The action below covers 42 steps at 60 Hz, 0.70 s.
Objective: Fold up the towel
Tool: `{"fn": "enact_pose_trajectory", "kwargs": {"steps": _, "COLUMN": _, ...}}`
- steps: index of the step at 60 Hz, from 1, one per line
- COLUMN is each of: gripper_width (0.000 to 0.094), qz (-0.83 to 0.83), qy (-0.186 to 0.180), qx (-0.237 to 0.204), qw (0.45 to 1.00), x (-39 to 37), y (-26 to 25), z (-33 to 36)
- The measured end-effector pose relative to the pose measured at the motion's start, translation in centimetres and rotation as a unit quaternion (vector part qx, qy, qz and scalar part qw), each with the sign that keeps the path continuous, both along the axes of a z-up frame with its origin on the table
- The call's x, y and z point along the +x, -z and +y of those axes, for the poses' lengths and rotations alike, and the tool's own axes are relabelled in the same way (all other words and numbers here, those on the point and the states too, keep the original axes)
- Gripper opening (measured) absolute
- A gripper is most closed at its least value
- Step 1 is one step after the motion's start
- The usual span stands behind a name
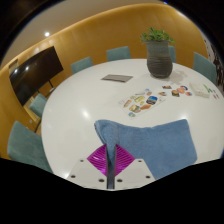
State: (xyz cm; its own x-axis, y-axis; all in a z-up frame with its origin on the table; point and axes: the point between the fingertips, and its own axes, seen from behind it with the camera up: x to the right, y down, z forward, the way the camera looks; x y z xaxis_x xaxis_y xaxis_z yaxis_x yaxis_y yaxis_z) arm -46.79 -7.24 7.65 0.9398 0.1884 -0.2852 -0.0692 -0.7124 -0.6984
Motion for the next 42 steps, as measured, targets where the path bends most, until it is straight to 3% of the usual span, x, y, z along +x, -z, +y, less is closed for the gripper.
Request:
{"fn": "enact_pose_trajectory", "kwargs": {"steps": 12, "gripper_width": 0.007, "qz": 0.089, "qy": 0.013, "qx": 0.009, "qw": 0.996, "x": 4.1, "y": -6.0, "z": 0.9}}
{"fn": "enact_pose_trajectory", "kwargs": {"steps": 25, "gripper_width": 0.0105, "qz": 0.036, "qy": 0.062, "qx": -0.028, "qw": 0.997, "x": 14.9, "y": 0.5, "z": 3.4}}
{"fn": "enact_pose_trajectory", "kwargs": {"steps": 30, "gripper_width": 0.0225, "qz": 0.013, "qy": 0.065, "qx": -0.039, "qw": 0.997, "x": 17.4, "y": 2.7, "z": 3.4}}
{"fn": "enact_pose_trajectory", "kwargs": {"steps": 35, "gripper_width": 0.054, "qz": -0.035, "qy": 0.073, "qx": -0.033, "qw": 0.996, "x": 20.6, "y": 3.9, "z": 3.5}}
{"fn": "enact_pose_trajectory", "kwargs": {"steps": 42, "gripper_width": 0.0825, "qz": -0.093, "qy": 0.086, "qx": -0.007, "qw": 0.992, "x": 24.1, "y": 2.3, "z": 2.9}}
